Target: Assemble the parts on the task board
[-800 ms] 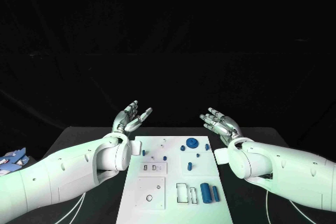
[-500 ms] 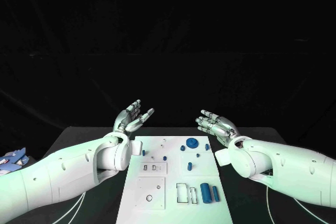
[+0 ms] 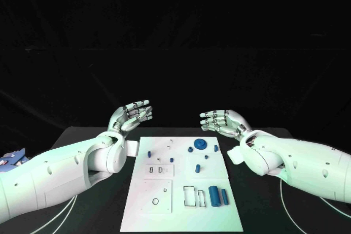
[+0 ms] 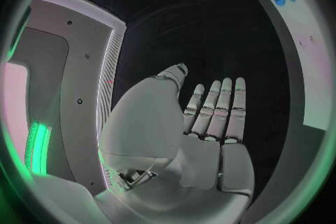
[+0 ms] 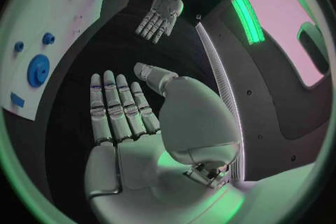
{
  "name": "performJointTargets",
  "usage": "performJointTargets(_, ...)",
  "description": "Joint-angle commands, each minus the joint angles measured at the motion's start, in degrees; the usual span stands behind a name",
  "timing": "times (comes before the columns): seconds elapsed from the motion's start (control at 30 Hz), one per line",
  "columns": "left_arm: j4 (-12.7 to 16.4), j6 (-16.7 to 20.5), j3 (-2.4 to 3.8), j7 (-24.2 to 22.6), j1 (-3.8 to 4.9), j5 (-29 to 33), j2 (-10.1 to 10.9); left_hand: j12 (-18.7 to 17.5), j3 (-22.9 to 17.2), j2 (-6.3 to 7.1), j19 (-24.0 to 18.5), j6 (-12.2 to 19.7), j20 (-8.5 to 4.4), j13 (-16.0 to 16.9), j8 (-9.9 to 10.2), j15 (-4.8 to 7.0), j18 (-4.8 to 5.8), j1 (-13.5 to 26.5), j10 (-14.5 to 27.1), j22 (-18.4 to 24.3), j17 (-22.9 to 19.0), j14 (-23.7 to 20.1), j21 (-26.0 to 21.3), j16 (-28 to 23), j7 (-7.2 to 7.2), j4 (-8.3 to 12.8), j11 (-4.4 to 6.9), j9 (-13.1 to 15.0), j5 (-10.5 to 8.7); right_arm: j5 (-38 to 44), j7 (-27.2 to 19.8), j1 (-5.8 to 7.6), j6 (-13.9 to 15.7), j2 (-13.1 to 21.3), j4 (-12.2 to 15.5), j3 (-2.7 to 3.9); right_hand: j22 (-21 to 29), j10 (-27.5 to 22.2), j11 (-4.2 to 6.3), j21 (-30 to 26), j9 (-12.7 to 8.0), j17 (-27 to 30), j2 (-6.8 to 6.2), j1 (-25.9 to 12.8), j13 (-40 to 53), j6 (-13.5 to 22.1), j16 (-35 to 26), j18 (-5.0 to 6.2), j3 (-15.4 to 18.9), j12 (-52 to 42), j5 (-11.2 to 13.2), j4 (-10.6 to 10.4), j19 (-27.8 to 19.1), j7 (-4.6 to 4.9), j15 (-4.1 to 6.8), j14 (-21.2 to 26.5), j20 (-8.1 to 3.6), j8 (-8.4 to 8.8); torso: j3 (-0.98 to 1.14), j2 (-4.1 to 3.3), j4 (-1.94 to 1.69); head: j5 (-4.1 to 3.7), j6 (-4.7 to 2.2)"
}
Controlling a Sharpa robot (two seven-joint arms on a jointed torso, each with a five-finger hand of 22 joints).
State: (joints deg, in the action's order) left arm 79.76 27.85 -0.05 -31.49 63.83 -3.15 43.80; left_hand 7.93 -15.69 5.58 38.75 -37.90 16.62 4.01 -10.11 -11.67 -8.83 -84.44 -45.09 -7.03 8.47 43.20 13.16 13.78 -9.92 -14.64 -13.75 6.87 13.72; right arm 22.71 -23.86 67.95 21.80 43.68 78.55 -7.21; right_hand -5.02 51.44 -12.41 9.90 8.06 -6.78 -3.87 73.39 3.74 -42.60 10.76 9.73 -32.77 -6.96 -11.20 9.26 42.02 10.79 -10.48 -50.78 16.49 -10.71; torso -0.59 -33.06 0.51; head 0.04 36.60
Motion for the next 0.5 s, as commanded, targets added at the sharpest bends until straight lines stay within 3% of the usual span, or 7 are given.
performJointTargets(0.03, 1.69, -2.84, 0.04, -1.71, 0.45, -2.13, 1.15, 0.98, -2.24, 1.2, 6.96, -8.42, -0.71, -0.09, -2.79, 2.4, -1.79, -0.4, -7.33, -0.74, 2.11, 8.6, 3.09, 4.14, -5.16, 0.92, 1.86, 1.46, -0.35, 14.2, 0.36, 0.74, 0.56, -0.38, -0.74, 0.07, -0.01, 2.63, 0.55, 0.62, 0.58, -0.12, -1.17, -0.29, -0.04, -3.8, 0.55, 0.71, -0.29, 0.22, -1.05, 0.1, 1.98, 4.11, 0.61, -2.14, -0.16, -1.03, -0.1, -1.39, 0.02, -0.04, -0.19)
performJointTargets(0.13, 3.35, -3.91, 0.05, -0.91, 0.81, -2.28, 2.42, 0.53, -4.31, 2.15, 8.75, -10.29, -1.29, -0.22, -3.35, 3.2, -1.79, -0.26, -10.2, -0.44, 2.82, 10.35, 3.49, 4.64, -4.24, 1.38, 2.73, 1.64, -0.44, 19.75, 1.56, 1.46, 0.45, -0.71, -1.5, 0.08, -0.08, 4.55, 0.99, 1.35, 0.66, -0.3, -1.71, -0.56, -0.1, -4.99, 1.04, 0.85, -0.47, 0.87, -1.3, 0.08, 3.99, 3.81, 1.27, -4.58, -0.62, -1.21, -0.12, -2.02, 0.12, -0.02, -0.2)
performJointTargets(0.3, 6.26, -5.61, 0.05, 0.82, 1.42, -2.87, 4.17, -0.83, -7.52, 3.63, 11.82, -13.26, -2.5, -0.31, -4.23, 4.45, -1.8, 0.59, -14.39, -0.19, 4.05, 13.75, 4.42, 5.33, -3.14, 1.75, 3.91, 1.99, -0.59, 29.54, 4.0, 2.59, -0.01, -0.87, -2.58, 0.1, -0.6, 9.03, 2.33, 3.25, 1.01, -1.41, -2.45, -1.03, 0.03, -7.46, 2.61, 0.88, -0.4, 1.23, -0.68, -0.41, 8.02, 2.76, 3.0, -9.76, -2.22, -1.89, -0.23, -3.25, -0.13, -0.48, -0.07)
performJointTargets(0.43, 8.4, -6.35, 0.1, 1.93, 1.7, -3.46, 5.1, -1.54, -8.81, 4.41, 13.78, -14.01, -3.33, -0.25, -4.28, 5.22, -1.8, 1.3, -16.49, -0.26, 5.21, 16.29, 5.24, 6.12, -2.86, 2.0, 4.41, 2.05, -0.7, 36.82, 6.4, 3.68, -2.01, -0.77, -3.35, 0.1, -1.49, 14.05, 3.77, 5.55, 1.4, -3.57, -3.52, -1.41, 0.43, -9.48, 4.87, 0.9, 0.82, 0.99, -0.5, -0.96, 11.9, 1.88, 4.85, -14.94, -4.02, -2.48, -0.36, -4.6, -0.85, -1.48, -0.03)
performJointTargets(0.5, 9.42, -6.63, 0.14, 2.42, 1.79, -3.62, 5.53, -1.54, -9.27, 4.87, 16.55, -14.44, -4.54, -0.1, -4.27, 6.29, -1.8, 1.84, -18.61, -0.93, 6.75, 19.82, 7.0, 8.48, -2.57, 2.23, 5.03, 2.09, -0.75, 40.85, 7.78, 4.21, -2.87, -0.72, -3.45, 0.11, -2.34, 15.69, 4.34, 7.37, 1.43, -5.13, -3.78, -1.14, 0.58, -9.78, 6.31, 0.87, 1.76, 1.19, -0.46, -1.09, 14.41, 1.45, 5.81, -17.29, -5.13, -2.43, -0.36, -5.32, -1.23, -1.77, -0.08)
